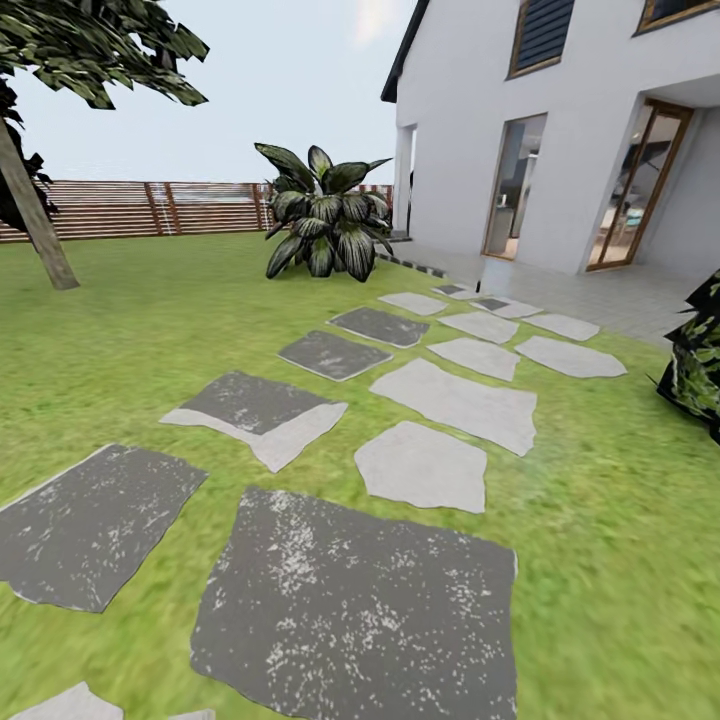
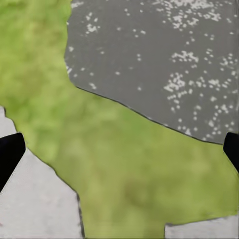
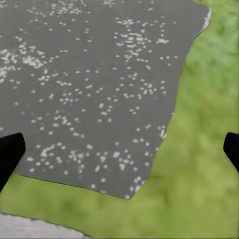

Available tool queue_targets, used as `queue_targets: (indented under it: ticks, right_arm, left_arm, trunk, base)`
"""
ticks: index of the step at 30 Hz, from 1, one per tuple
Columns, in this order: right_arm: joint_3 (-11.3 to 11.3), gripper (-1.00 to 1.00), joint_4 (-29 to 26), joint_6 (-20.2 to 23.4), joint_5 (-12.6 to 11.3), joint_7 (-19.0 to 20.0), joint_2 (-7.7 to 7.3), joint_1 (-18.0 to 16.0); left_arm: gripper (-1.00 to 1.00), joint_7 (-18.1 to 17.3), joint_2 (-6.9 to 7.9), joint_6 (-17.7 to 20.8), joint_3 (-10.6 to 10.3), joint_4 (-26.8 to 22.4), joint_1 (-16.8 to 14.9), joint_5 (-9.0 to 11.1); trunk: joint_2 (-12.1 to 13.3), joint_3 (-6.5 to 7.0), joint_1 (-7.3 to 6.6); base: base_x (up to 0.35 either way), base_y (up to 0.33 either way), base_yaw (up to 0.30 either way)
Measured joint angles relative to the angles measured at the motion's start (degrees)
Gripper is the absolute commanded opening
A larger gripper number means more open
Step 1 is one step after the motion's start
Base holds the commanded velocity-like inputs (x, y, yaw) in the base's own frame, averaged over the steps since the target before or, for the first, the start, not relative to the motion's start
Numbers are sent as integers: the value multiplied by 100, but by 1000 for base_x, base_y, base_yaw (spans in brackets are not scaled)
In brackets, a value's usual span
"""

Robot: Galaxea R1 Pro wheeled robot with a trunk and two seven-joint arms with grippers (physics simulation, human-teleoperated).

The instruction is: In the garden, pick up the pesticide atomizer on the floor and spray pesticide onto both trees until each tree trunk is fully covered.

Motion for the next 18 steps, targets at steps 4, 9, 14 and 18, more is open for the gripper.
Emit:
queue_targets:
  ticks: [4, 9, 14, 18]
  right_arm:
    - [0, 100, 0, 0, 2, 0, 0, 0]
    - [0, 100, 0, 0, -1, 0, 0, 0]
    - [0, 100, -2, 1, -1, 0, 0, 1]
    - [0, 100, -1, 0, -2, 0, 0, 1]
  left_arm:
    - [100, 0, 0, 0, -7, 0, 0, 0]
    - [100, 0, 0, 0, -6, -2, 0, 0]
    - [100, 0, 0, 0, -7, 0, -1, 0]
    - [100, 0, 0, 0, -7, -1, -1, 0]
  trunk:
    - [0, 0, 0]
    - [0, 0, 0]
    - [0, 0, 0]
    - [0, 0, 0]
  base:
    - [340, 0, 0]
    - [340, 0, -1]
    - [340, 0, -131]
    - [340, 0, -142]
